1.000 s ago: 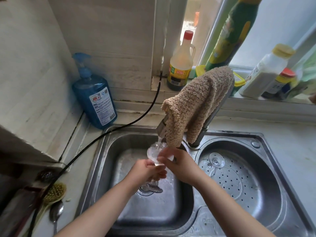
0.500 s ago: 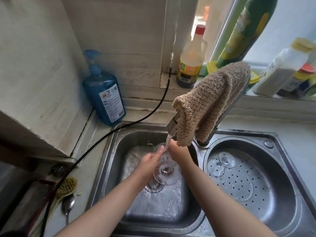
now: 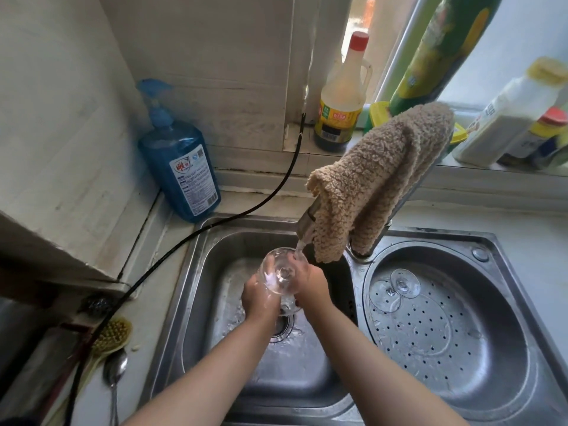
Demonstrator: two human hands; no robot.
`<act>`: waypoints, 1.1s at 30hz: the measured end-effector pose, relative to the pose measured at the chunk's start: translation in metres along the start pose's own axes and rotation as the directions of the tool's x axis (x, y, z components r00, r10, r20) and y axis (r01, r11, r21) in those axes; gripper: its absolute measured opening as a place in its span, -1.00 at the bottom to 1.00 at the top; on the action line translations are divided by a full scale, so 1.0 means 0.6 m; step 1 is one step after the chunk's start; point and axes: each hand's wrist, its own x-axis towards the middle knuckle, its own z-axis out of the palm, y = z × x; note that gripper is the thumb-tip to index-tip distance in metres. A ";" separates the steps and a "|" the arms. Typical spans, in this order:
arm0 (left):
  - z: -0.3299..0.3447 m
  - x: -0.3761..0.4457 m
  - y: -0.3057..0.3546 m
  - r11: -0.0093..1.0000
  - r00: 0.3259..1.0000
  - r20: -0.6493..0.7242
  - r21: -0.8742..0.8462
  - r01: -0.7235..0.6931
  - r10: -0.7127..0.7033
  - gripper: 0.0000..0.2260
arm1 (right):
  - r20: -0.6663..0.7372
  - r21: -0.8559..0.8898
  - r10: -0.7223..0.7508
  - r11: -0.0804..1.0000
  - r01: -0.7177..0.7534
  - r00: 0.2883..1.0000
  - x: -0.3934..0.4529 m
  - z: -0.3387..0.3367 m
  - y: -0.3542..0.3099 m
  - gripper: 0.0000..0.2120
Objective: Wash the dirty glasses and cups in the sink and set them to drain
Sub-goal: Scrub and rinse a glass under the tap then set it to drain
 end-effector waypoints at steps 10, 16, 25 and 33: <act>0.002 0.011 0.009 0.986 0.978 0.157 -0.069 0.152 -0.140 -0.82 | -0.058 0.037 -0.112 0.993 0.114 0.992 -0.018 0.012 0.008 -0.83; -0.009 -0.008 -0.011 0.955 0.952 0.172 0.112 -0.275 0.254 -0.71 | 0.038 0.186 0.165 0.968 -0.169 0.986 -0.010 -0.005 -0.018 -0.70; -0.032 -0.047 -0.040 0.816 0.799 0.360 0.149 -0.558 0.481 -0.87 | 0.156 0.226 0.369 0.890 -0.396 0.916 -0.029 -0.002 0.031 -0.74; -0.031 -0.030 -0.034 0.864 0.830 0.393 0.147 -0.481 0.395 -0.82 | -0.023 0.285 -0.012 0.958 0.018 1.000 -0.036 -0.028 0.032 -0.73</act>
